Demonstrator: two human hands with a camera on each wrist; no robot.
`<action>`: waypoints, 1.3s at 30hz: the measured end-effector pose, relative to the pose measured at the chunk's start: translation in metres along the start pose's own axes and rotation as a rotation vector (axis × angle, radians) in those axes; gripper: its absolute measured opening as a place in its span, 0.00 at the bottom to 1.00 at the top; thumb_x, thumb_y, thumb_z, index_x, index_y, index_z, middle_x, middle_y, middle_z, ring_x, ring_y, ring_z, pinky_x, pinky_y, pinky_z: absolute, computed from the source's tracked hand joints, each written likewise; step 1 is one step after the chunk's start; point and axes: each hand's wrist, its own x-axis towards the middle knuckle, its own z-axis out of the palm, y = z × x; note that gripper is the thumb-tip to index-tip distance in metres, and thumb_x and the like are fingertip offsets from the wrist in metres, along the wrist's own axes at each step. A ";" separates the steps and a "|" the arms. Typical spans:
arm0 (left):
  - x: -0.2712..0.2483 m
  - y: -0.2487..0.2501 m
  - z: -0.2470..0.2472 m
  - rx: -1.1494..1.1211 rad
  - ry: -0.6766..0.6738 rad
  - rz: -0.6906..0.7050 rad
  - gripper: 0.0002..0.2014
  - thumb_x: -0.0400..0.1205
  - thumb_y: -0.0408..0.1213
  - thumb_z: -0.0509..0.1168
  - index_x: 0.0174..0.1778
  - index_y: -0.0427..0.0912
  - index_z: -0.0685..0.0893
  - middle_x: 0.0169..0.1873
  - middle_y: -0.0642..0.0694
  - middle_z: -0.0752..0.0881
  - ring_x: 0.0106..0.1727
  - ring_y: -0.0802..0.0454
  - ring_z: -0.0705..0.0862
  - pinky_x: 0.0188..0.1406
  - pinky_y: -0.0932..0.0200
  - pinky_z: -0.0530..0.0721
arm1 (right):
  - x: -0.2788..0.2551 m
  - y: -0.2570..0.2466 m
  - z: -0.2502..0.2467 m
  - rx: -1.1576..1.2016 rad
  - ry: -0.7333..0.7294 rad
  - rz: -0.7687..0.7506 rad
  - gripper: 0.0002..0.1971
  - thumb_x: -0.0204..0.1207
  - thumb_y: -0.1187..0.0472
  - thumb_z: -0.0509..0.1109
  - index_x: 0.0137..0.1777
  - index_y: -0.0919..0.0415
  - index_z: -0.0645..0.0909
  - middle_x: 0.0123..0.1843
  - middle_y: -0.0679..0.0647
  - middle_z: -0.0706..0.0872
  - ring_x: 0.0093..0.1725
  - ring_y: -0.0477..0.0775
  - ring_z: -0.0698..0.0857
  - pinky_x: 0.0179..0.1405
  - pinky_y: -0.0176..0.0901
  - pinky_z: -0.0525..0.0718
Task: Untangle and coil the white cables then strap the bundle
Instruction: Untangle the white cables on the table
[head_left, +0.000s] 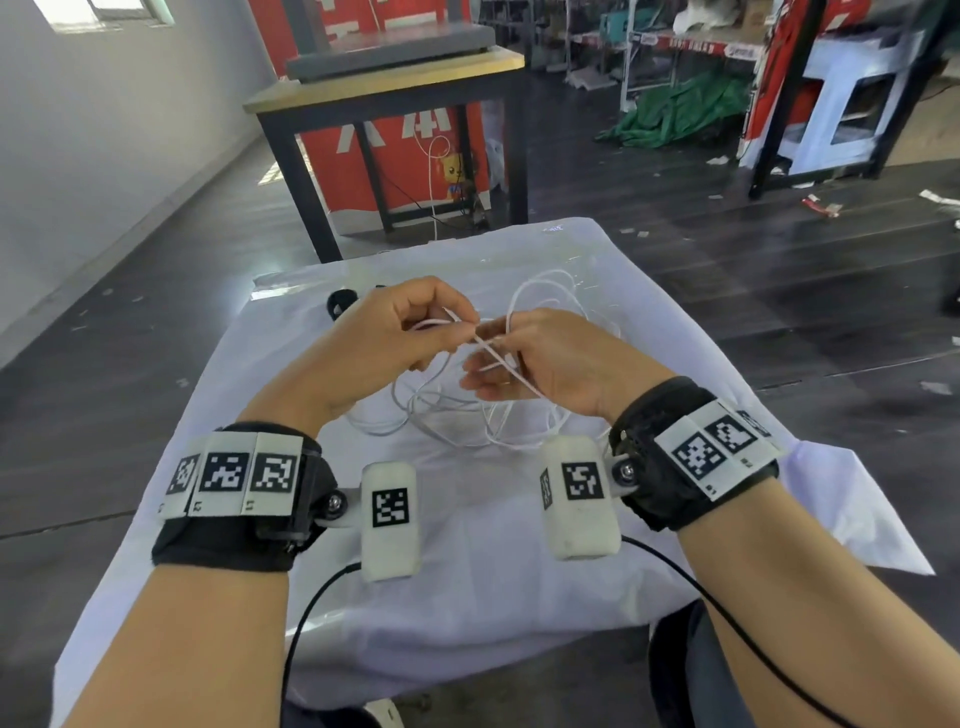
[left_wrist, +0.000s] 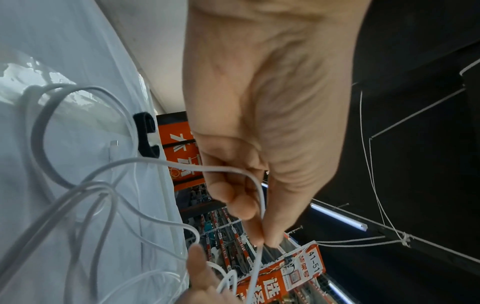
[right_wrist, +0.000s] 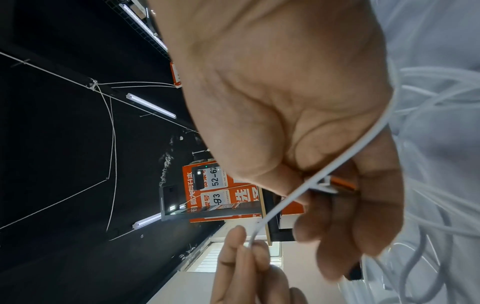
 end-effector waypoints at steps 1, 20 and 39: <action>-0.001 -0.001 -0.002 -0.025 0.008 0.008 0.04 0.81 0.36 0.69 0.49 0.48 0.86 0.37 0.53 0.85 0.30 0.60 0.76 0.35 0.69 0.79 | 0.000 0.000 -0.001 -0.041 0.006 0.028 0.12 0.81 0.75 0.55 0.58 0.71 0.79 0.32 0.59 0.86 0.33 0.55 0.89 0.34 0.42 0.88; 0.004 -0.018 -0.001 0.263 -0.031 0.010 0.20 0.83 0.25 0.59 0.53 0.54 0.88 0.50 0.59 0.89 0.48 0.62 0.88 0.53 0.64 0.85 | -0.009 -0.002 -0.001 -0.284 -0.234 0.107 0.20 0.87 0.57 0.51 0.44 0.69 0.81 0.26 0.51 0.65 0.23 0.46 0.64 0.22 0.32 0.67; -0.007 -0.038 -0.022 0.561 -0.139 -0.507 0.34 0.77 0.46 0.73 0.78 0.55 0.67 0.71 0.48 0.71 0.69 0.47 0.73 0.60 0.58 0.69 | -0.001 -0.002 -0.013 -0.097 -0.013 -0.023 0.19 0.88 0.53 0.54 0.39 0.62 0.76 0.19 0.45 0.62 0.16 0.42 0.57 0.19 0.36 0.50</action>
